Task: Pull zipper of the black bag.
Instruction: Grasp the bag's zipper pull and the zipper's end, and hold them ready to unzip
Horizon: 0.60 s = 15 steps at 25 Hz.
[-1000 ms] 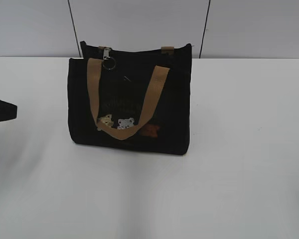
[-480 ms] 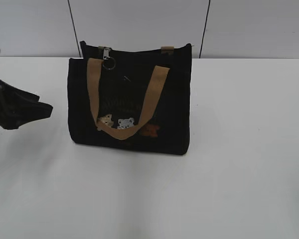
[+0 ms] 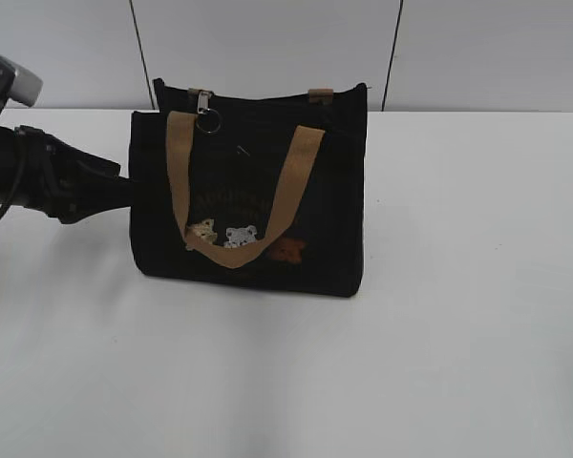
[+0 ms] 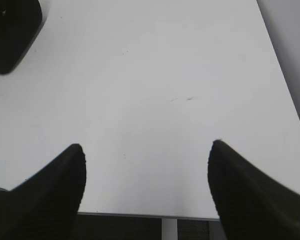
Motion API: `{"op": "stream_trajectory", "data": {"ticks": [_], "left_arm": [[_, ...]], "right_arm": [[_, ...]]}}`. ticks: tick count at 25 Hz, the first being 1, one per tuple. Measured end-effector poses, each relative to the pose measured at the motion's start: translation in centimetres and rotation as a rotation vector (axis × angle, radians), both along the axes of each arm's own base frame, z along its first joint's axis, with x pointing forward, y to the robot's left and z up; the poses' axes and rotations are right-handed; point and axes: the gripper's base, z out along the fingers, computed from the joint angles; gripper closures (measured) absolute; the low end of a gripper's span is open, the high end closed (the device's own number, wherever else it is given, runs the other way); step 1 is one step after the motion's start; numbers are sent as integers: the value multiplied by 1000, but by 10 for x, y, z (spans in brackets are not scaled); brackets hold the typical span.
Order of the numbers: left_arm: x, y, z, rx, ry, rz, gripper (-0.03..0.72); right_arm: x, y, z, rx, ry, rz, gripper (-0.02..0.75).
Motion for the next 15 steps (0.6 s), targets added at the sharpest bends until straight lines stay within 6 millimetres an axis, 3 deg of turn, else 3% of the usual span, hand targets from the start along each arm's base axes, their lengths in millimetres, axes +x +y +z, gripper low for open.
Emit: {"op": "stream_trajectory", "data": {"ticks": [7,15], "left_arm": [[15,-4,-13,-71,33,-27,202],[17,-8,-34,-150,106,-41,299]], "right_arm": [[0,0,0,0,0,0,163],[0,0,0,0,0,0,163]]}}
